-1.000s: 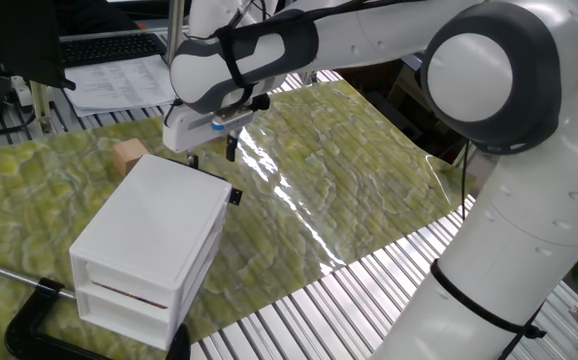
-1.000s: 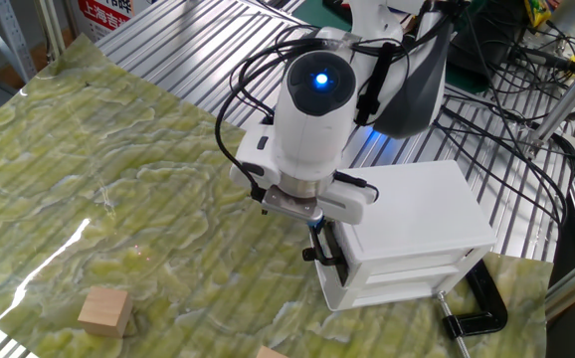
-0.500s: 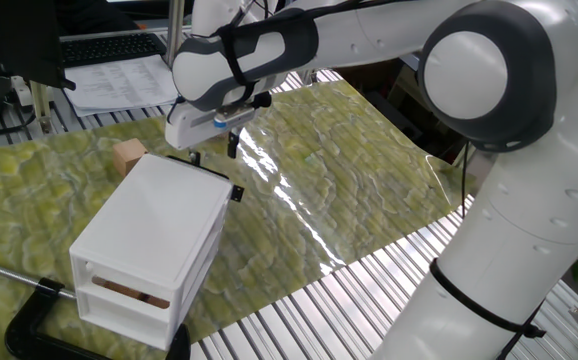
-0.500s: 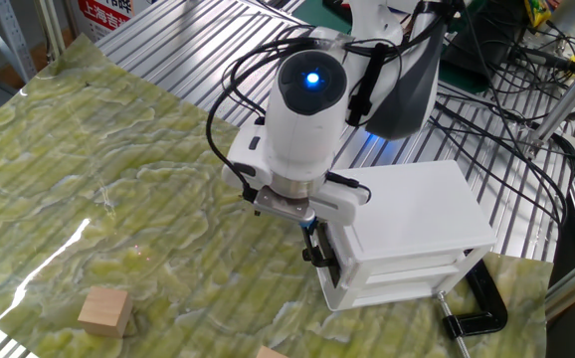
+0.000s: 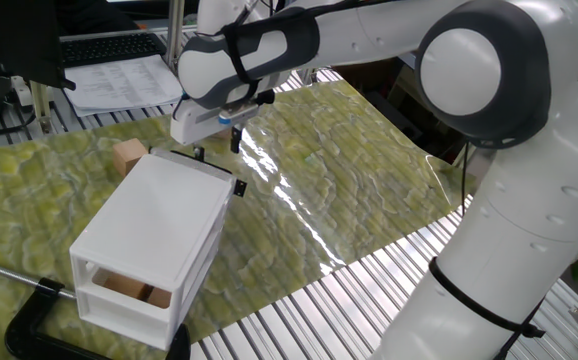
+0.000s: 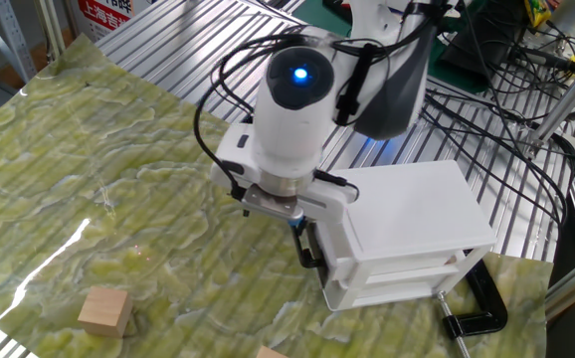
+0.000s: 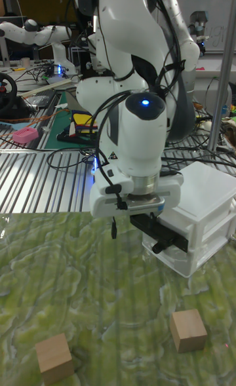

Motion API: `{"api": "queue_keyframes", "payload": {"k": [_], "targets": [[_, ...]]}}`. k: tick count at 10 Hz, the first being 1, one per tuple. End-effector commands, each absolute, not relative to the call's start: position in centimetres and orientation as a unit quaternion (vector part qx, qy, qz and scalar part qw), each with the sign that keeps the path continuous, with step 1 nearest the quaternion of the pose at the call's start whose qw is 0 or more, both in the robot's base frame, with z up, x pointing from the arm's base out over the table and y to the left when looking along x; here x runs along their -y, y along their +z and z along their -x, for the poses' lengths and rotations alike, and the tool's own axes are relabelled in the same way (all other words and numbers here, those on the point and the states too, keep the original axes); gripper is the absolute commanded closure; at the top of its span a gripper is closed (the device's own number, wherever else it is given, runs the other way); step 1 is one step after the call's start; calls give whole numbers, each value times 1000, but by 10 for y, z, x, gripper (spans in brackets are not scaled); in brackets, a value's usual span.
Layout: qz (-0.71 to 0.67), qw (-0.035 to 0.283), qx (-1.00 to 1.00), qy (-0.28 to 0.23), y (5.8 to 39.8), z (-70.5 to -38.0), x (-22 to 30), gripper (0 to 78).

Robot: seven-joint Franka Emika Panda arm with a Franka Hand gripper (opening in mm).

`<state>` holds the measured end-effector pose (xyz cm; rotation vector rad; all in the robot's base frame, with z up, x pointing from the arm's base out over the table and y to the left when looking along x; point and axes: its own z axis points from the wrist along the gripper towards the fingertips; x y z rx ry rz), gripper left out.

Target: Grasp the handle and open the drawer

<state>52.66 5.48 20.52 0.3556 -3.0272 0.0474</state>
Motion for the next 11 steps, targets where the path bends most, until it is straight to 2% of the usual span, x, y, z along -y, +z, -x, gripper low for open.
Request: {"api": "queue_keyframes", "payload": {"k": [1,11], "targets": [[-120,38,992,16,204,-538,-36,2],[-119,38,992,22,216,-557,-15,2]]}}
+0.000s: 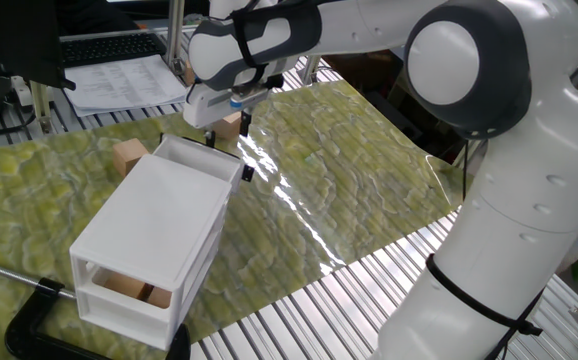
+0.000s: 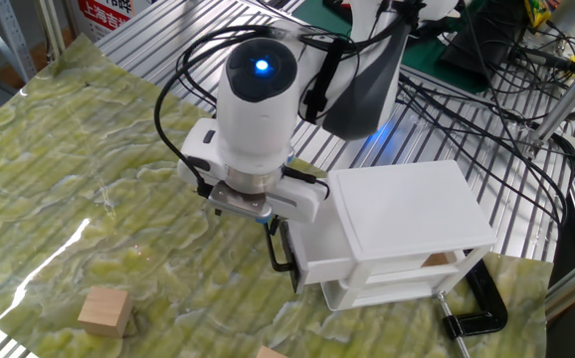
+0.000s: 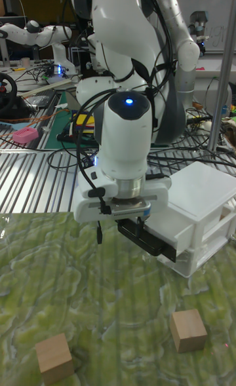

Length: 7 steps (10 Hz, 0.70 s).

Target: Grasp the handle and open the drawer

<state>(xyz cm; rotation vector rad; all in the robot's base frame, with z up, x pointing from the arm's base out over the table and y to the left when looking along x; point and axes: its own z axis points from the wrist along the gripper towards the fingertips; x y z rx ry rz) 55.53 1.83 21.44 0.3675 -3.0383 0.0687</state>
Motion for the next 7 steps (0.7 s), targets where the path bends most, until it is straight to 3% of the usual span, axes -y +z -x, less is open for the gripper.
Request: {"api": "queue_keyframes", "payload": {"k": [1,7], "targets": [[-119,39,992,22,216,-557,-15,2],[-87,38,995,26,216,-557,-15,2]]}}
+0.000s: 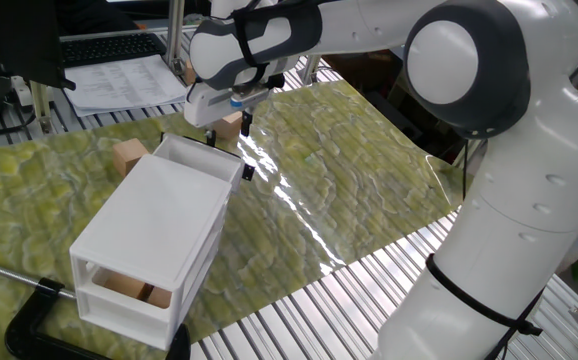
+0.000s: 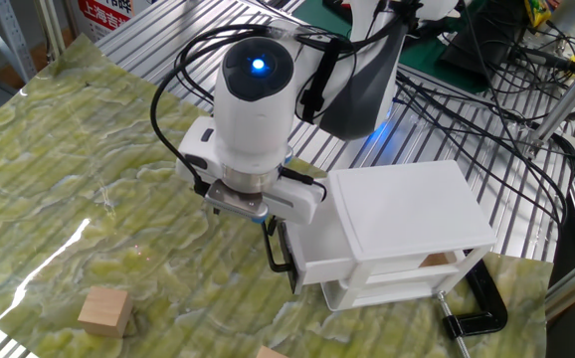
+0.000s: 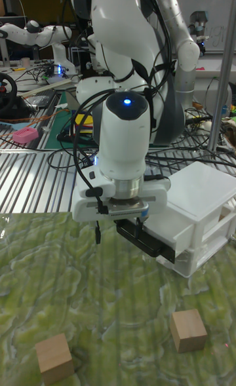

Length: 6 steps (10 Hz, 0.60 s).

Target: Grasp the handle and open the drawer

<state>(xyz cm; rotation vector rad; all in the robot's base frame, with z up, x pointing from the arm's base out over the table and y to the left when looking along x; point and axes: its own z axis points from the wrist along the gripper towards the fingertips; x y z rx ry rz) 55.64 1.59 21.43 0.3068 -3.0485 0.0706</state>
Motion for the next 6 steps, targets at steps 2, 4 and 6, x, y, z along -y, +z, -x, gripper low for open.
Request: {"api": "queue_keyframes", "payload": {"k": [2,4,6], "targets": [[-80,38,996,27,216,-557,-15,2],[-83,38,995,28,216,-557,-15,2],[-82,38,996,27,216,-558,-15,2]]}}
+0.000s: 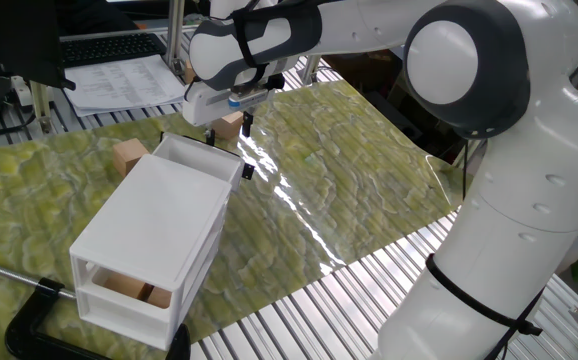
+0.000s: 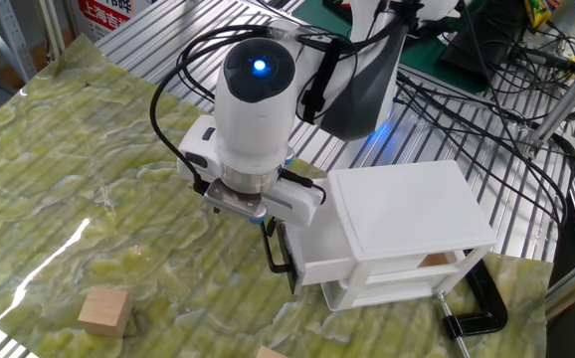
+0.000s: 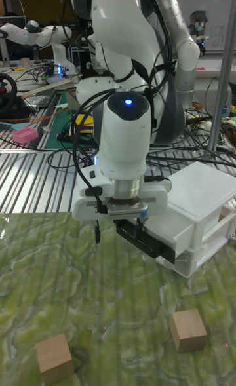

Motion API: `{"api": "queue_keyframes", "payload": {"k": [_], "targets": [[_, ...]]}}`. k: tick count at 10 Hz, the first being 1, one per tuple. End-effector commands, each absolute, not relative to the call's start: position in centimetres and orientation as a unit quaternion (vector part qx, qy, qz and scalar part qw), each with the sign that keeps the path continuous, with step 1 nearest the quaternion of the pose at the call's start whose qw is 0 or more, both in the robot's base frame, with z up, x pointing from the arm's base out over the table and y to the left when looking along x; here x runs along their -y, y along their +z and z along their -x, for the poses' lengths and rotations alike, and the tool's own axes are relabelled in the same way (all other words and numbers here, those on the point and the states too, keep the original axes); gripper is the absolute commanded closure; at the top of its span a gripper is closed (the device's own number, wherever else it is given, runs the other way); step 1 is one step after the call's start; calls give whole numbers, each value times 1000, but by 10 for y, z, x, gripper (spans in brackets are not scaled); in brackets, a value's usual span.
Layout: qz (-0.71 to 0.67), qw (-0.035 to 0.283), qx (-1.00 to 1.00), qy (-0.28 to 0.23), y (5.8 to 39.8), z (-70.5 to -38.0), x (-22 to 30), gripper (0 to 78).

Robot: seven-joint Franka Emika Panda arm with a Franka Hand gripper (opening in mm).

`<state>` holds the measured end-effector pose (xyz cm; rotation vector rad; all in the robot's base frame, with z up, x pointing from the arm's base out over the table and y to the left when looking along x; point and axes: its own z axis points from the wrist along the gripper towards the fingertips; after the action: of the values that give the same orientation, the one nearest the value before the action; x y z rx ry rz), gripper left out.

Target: Grasp the handle and open the drawer

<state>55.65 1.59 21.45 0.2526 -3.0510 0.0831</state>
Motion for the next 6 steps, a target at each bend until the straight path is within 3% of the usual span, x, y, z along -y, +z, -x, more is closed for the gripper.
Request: {"api": "queue_keyframes", "payload": {"k": [1,6], "targets": [[-81,38,996,28,217,-562,-12,2],[-76,38,996,32,217,-573,-4,2]]}}
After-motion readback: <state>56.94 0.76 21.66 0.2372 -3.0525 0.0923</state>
